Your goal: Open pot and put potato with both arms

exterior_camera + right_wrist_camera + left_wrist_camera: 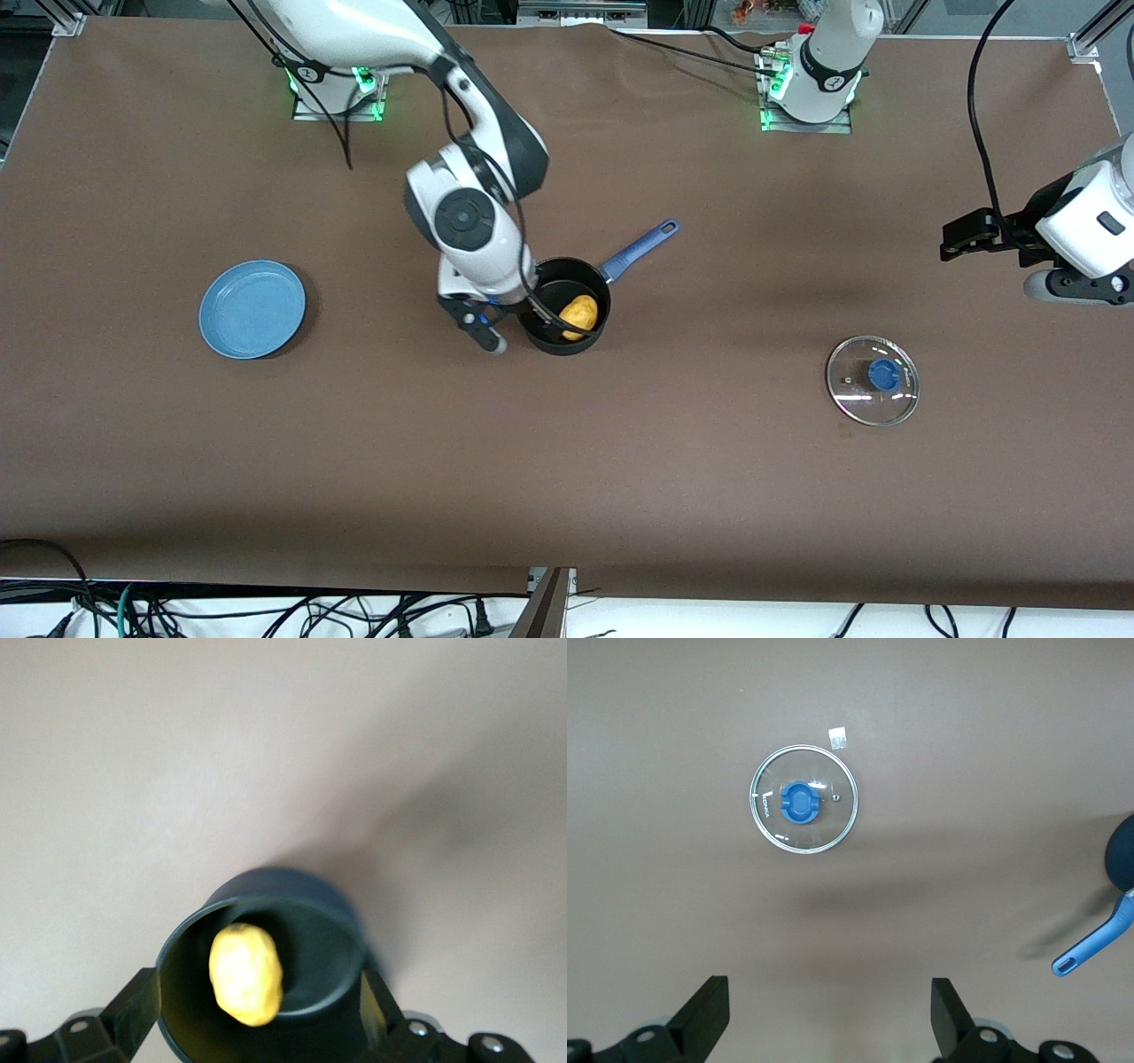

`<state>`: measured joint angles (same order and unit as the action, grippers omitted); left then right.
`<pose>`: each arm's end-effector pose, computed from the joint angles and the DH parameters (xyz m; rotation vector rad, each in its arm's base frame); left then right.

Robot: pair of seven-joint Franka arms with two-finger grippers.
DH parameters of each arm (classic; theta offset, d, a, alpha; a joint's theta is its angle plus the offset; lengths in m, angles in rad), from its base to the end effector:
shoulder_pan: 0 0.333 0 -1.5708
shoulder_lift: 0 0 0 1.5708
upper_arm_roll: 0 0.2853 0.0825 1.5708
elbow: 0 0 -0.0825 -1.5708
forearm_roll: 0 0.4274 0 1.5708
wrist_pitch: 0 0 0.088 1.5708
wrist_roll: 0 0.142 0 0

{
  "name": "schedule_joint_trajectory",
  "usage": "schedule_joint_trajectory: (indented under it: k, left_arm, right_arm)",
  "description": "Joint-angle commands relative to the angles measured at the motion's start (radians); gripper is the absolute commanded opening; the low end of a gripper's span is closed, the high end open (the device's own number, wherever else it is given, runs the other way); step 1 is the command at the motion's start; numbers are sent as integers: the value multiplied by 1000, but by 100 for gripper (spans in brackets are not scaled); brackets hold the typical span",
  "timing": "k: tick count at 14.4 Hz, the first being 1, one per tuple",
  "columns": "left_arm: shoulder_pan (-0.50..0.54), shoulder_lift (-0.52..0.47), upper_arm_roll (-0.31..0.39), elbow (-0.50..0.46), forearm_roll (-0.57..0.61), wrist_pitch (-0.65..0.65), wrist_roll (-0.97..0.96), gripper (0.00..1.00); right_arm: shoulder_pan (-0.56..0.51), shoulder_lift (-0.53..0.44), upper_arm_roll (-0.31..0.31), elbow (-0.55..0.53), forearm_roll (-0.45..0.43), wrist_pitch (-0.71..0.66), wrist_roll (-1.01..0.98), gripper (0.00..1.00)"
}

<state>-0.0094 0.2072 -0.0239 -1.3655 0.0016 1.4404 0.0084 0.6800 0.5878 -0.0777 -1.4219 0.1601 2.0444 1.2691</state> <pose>0.6352 -0.0196 0.5246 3.1324 -0.0649 -0.2075 0.5995 0.4378 0.2804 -2.8533 1.0797 0.0907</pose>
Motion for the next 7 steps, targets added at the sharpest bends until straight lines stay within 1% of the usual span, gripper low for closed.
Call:
schedule_joint_trajectory:
  k: [1,3,5,6,7]
  left_arm:
    - [8,-3,-4,11,-12,-15,-2,100]
    - [8,-3,-4,11,-9,-15,-4,100]
    - [8,-3,-5,11,-8,-15,-2,100]
    - [8,-2,-4,11,-11,-15,-2,100]
    - [8,-3,-4,11,-11,-15,-2,100]
  right_arm:
    - [3,-132,-109,-34,-13,-162,-196,100]
    - [3,-180,-215,-34,-11,-263,-381,100]
    - [3,-204,-328,-34,-10,-321,-572,100]
    - [4,-206,-371,-34,-8,-349,-668,100]
    - [3,-220,-401,-37,-11,-374,-765,100]
